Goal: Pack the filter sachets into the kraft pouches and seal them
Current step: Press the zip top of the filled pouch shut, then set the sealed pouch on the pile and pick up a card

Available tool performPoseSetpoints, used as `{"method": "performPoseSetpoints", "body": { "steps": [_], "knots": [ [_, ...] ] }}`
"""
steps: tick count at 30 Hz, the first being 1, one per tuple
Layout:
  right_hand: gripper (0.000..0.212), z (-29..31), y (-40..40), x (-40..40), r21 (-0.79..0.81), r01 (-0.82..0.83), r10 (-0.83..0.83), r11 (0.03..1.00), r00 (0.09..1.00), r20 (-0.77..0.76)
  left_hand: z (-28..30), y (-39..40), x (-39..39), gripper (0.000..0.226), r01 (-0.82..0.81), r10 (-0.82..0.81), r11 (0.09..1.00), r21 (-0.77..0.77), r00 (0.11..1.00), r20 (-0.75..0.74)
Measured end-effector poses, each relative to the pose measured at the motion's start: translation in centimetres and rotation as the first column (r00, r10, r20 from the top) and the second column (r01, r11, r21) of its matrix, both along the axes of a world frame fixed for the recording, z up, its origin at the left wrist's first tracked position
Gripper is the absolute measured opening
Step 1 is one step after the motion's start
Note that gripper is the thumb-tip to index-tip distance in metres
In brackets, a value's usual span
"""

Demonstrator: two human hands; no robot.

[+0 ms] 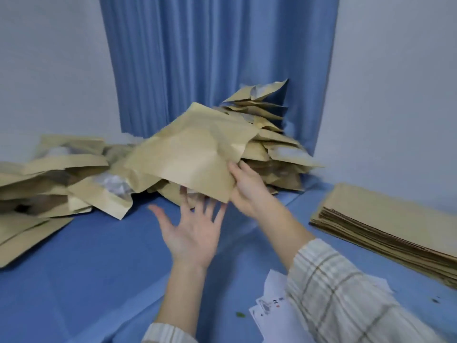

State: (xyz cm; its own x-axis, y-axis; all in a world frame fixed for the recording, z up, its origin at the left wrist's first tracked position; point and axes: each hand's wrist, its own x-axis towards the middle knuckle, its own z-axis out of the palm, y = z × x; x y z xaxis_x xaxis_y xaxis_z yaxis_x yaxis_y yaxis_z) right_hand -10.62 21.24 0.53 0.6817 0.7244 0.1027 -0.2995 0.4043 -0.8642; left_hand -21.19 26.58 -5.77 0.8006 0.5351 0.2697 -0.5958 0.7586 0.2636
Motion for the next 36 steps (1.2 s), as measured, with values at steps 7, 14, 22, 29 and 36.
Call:
{"method": "performPoseSetpoints", "body": {
  "steps": [7, 14, 22, 29, 36],
  "knots": [
    [0.053, -1.0, 9.2, -3.1, -0.152, -0.185, 0.176, 0.971, 0.982, -0.075, 2.1, 6.4, 1.6, 0.062, -0.229, 0.283, 0.957, 0.179, 0.876, -0.390],
    [0.012, -3.9, 4.6, 0.7, -0.315, 0.041, -0.011, 0.948, 0.995, 0.097, -0.7, 1.9, 6.6, 0.049, -0.090, 0.163, 0.982, 0.164, 0.844, -0.511],
    [0.020, -5.8, -8.3, 7.0, -0.342, 0.623, -0.266, 0.703, 0.677, 0.686, -1.6, -10.1, 14.4, 0.019, 0.214, 0.022, 0.926, 0.312, 0.793, -0.609],
    [0.065, -9.3, -22.0, 14.8, -0.245, 0.969, 0.428, 0.011, 0.217, 0.877, -2.9, -18.7, 18.0, 0.040, 0.318, -0.074, 0.921, 0.225, 0.709, -0.701],
    [0.047, -12.5, -29.7, 16.8, -0.242, 0.966, 0.505, -0.095, 0.256, 0.824, -4.0, -22.7, 18.9, 0.046, 0.356, -0.110, 0.917, 0.182, 0.661, -0.742]
  ]
}}
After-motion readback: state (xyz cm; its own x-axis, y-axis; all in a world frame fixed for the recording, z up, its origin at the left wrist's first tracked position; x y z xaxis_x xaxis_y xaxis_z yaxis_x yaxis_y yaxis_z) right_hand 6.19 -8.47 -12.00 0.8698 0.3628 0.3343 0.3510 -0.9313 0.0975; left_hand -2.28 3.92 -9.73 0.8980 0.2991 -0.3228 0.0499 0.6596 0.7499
